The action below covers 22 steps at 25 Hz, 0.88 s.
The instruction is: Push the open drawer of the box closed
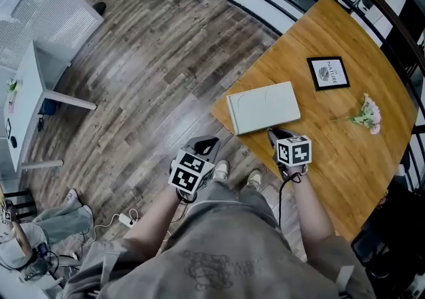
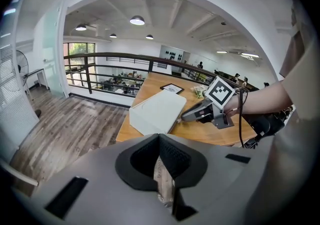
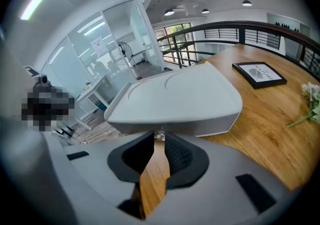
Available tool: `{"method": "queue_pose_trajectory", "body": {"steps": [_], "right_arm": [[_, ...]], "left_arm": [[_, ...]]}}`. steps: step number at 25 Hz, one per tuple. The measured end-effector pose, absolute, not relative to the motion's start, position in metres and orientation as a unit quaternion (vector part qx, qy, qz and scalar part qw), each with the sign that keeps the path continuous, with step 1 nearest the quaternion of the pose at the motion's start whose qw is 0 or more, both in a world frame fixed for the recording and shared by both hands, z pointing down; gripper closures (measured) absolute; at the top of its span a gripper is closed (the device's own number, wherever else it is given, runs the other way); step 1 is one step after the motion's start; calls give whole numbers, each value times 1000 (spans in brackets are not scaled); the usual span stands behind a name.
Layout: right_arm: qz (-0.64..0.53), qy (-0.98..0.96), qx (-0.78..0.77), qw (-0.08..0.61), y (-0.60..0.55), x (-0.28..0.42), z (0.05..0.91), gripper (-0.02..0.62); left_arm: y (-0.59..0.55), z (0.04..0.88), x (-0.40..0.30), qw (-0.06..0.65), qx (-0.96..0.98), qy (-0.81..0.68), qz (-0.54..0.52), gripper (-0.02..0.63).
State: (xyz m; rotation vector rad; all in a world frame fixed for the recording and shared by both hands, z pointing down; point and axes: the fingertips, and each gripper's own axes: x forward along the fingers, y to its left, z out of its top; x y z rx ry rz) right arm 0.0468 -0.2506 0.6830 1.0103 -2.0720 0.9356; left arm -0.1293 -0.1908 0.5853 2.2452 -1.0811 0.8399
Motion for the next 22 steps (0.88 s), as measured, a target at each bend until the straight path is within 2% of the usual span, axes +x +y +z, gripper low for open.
{"method": "queue_pose_trajectory", "body": {"steps": [6,10,22], "right_arm": [[325,-829,373,261,-254,46,609,529],[290,-851,381,215,-266,69,550,538],[130,-884,445,58,-274,117,360,549]], "left_arm": [[-211,551,-126,200,829,-427,299,591],[-234,514,-97,148,850,-425,272,591],[-277,375,-35,10,897,-403,178,591]]}}
